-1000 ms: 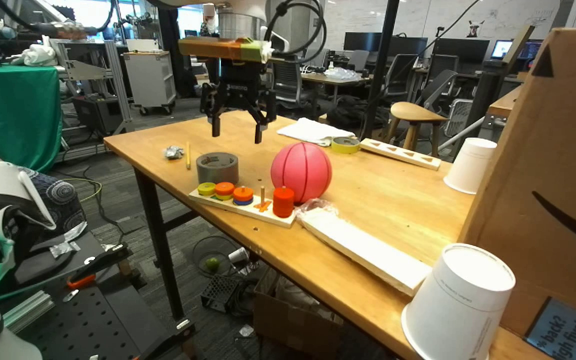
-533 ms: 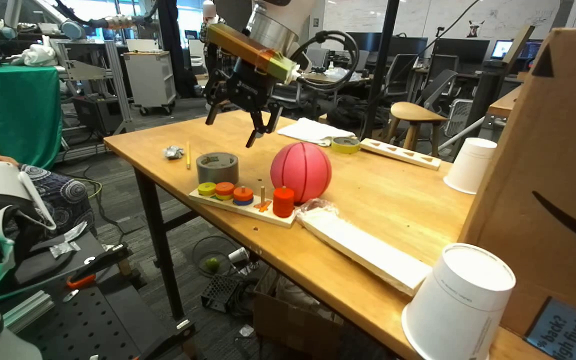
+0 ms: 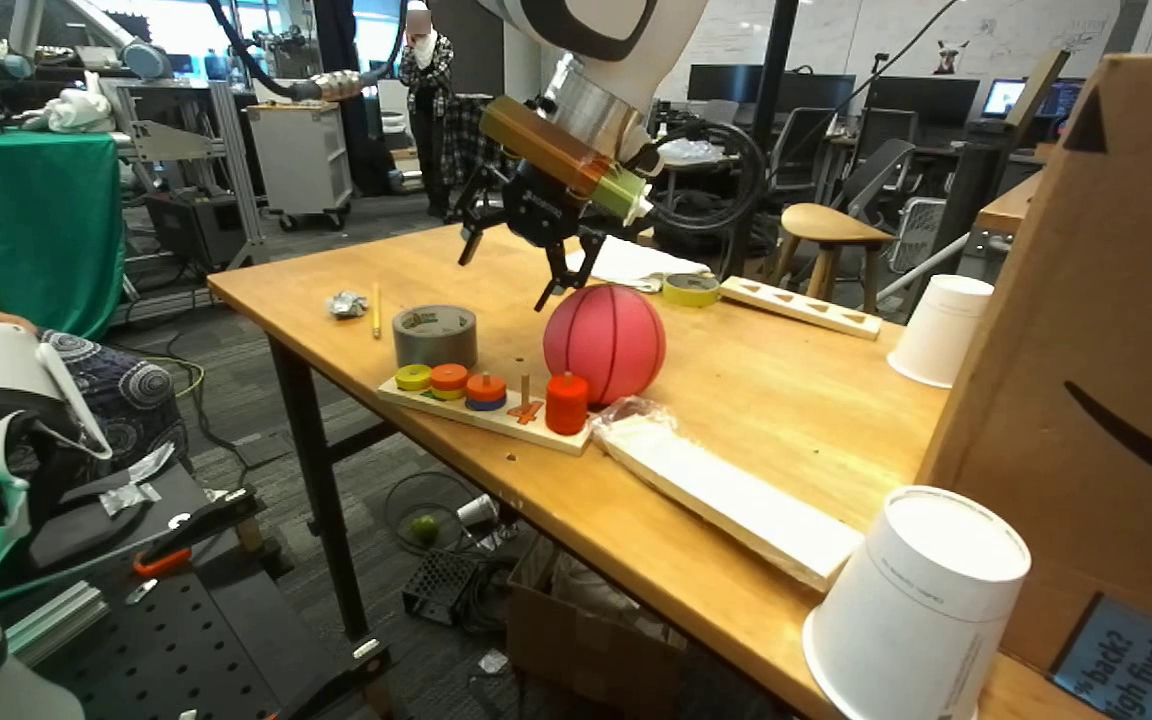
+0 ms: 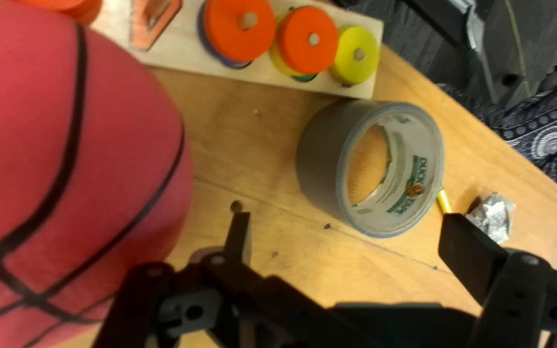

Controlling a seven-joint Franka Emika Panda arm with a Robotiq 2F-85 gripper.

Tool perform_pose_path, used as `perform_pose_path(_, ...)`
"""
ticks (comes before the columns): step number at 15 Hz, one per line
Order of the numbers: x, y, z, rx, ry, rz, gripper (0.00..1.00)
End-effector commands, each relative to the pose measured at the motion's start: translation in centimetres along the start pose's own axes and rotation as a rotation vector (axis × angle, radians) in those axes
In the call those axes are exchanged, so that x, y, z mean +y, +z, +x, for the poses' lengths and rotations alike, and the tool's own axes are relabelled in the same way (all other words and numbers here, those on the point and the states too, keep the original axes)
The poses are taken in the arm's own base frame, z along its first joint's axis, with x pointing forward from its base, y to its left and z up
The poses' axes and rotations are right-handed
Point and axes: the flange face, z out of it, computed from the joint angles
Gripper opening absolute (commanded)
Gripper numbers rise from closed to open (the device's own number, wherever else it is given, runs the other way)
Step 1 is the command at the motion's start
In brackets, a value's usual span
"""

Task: Move the ball to the right

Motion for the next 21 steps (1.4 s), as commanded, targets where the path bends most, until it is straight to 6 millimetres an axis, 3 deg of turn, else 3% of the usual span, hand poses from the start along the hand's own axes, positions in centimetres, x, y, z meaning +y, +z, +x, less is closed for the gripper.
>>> perform_pose_path(1,-0.9,-4.3,0.1,-0.023,-0.079,-0.185,1.00)
perform_pose_path(5,-3.0,-10.9,-0.9,-0.131,-0.133,-0.410,1.00)
perform_pose_path(8,-5.3,-13.0,-0.8,-0.142,-0.191,-0.586,1.00)
perform_pose_path(12,-8.8,-11.4,0.0,-0.087,-0.099,-0.713,1.00)
perform_pose_path(17,-12.5,-6.2,0.2,-0.164,-0.012,-0.559,1.00)
perform_pose_path(21,-13.6,-3.3,0.1,-0.169,0.031,-0.445,1.00)
